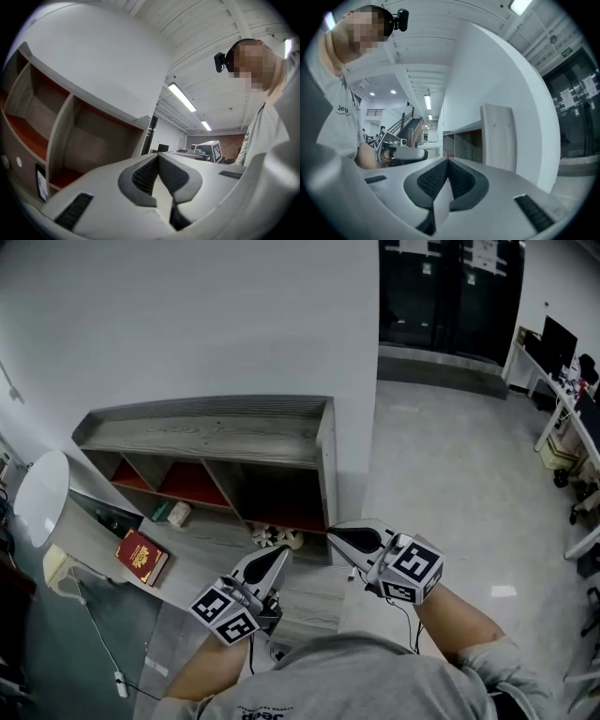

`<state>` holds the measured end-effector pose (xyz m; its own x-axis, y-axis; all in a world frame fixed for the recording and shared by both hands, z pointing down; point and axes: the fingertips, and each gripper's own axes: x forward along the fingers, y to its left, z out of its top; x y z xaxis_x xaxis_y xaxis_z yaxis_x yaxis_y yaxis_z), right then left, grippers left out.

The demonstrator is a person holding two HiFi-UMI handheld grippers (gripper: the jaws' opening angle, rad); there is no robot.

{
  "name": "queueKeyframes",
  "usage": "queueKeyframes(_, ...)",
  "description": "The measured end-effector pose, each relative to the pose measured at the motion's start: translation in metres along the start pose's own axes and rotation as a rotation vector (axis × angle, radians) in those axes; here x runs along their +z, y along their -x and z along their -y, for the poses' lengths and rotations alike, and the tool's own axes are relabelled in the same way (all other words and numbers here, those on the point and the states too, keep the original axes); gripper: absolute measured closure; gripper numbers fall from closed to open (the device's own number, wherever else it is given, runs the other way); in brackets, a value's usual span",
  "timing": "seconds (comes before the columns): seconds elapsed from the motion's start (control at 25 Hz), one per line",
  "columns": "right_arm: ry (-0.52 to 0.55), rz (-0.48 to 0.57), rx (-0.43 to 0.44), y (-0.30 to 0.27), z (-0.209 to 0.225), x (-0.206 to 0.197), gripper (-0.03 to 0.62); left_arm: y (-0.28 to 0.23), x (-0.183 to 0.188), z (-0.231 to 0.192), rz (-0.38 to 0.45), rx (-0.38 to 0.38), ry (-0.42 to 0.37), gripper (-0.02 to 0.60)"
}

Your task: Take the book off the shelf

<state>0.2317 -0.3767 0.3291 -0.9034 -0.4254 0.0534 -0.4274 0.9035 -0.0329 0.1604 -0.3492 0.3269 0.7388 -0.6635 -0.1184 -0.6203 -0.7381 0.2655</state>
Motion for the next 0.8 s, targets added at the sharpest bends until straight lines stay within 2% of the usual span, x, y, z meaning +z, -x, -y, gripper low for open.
queueKeyframes(0.16,-0.014,0.007,-0.010,0.055,0.009,0.001,0.582,-0.027,-0.011,0.047,-0.025,-0.030,-0.018,0.566)
queueKeyframes(0.4,-0.083,0.022,-0.023,0.098,0.014,-0.006,0.582,-0.047,-0.028,0.086,-0.074,-0.053,-0.022,0.566)
queueKeyframes(0.64,-0.091,0.047,-0.052,0.090,-0.002,-0.008,0.582,-0.029,-0.024,0.079,-0.122,-0.102,-0.043,0.566)
queueKeyframes(0.8,-0.110,0.064,-0.076,0.073,-0.006,-0.005,0.582,-0.012,-0.013,0.062,-0.124,-0.112,-0.040,0.566)
